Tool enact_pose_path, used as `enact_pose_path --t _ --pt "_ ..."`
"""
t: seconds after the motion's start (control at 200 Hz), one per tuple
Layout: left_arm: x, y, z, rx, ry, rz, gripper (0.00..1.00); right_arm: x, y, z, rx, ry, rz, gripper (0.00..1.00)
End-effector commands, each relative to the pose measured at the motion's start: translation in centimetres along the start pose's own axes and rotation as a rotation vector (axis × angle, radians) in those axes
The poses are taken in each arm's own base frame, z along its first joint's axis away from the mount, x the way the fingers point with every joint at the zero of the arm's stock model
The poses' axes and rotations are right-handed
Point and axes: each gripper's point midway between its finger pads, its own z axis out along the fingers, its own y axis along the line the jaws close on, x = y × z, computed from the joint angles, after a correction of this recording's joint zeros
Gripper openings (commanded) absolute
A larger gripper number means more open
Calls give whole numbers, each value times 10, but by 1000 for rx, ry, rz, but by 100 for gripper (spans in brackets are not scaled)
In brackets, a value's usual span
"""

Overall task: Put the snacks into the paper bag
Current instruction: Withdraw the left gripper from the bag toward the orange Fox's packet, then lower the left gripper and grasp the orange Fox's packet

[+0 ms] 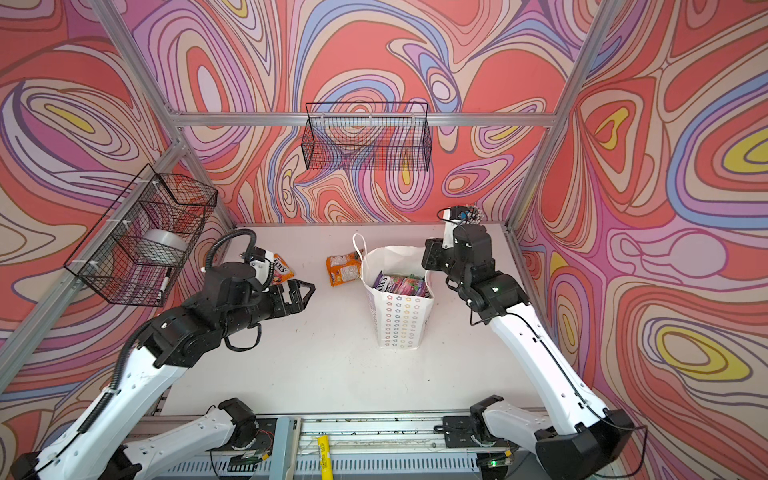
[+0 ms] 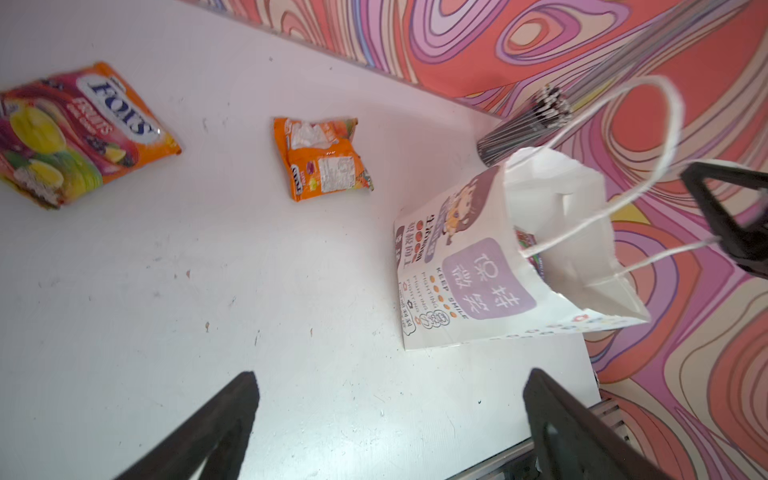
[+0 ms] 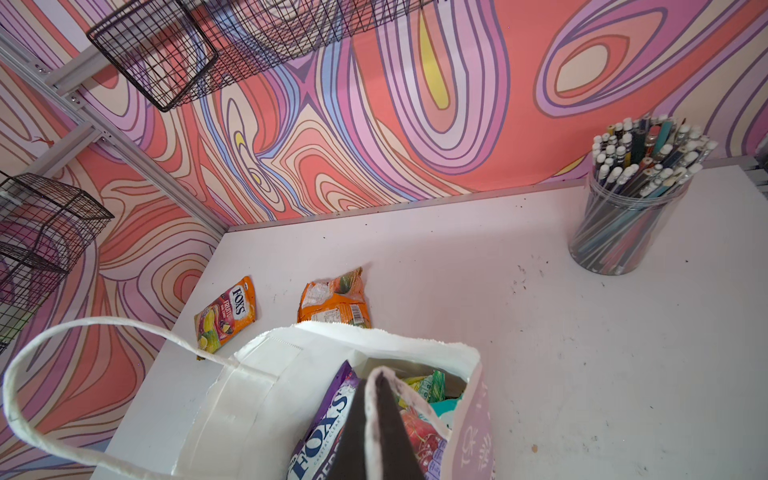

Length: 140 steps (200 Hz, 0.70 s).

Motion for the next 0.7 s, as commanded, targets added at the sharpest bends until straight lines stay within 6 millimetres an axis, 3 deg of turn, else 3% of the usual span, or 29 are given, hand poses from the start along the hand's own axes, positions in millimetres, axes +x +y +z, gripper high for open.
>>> enact_pose_path --t 0.0,0.22,0.696 --pt "3 -5 30 54 74 -96 100 0 -1 6 -7 -13 21 0" --pt "-2 8 72 -4 141 -108 100 6 -1 16 -10 5 33 0" --pt "4 32 154 -22 289 -98 100 0 -8 9 32 -23 19 0"
